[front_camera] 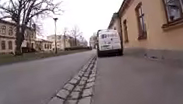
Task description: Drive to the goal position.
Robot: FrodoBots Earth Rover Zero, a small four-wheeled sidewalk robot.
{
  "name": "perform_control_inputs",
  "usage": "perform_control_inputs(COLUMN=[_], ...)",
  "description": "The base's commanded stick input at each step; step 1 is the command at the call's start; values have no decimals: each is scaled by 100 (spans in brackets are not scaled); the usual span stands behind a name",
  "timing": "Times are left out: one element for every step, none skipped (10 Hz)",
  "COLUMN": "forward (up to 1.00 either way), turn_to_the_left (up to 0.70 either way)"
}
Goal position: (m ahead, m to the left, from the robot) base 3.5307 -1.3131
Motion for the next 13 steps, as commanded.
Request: perform_control_inputs(forward=[70,70,70,70,70,70,70,70,70,70,70,70,70], turn_to_the_left=[0,0,0,0,0,0,0,0,0,0,0,0,0])
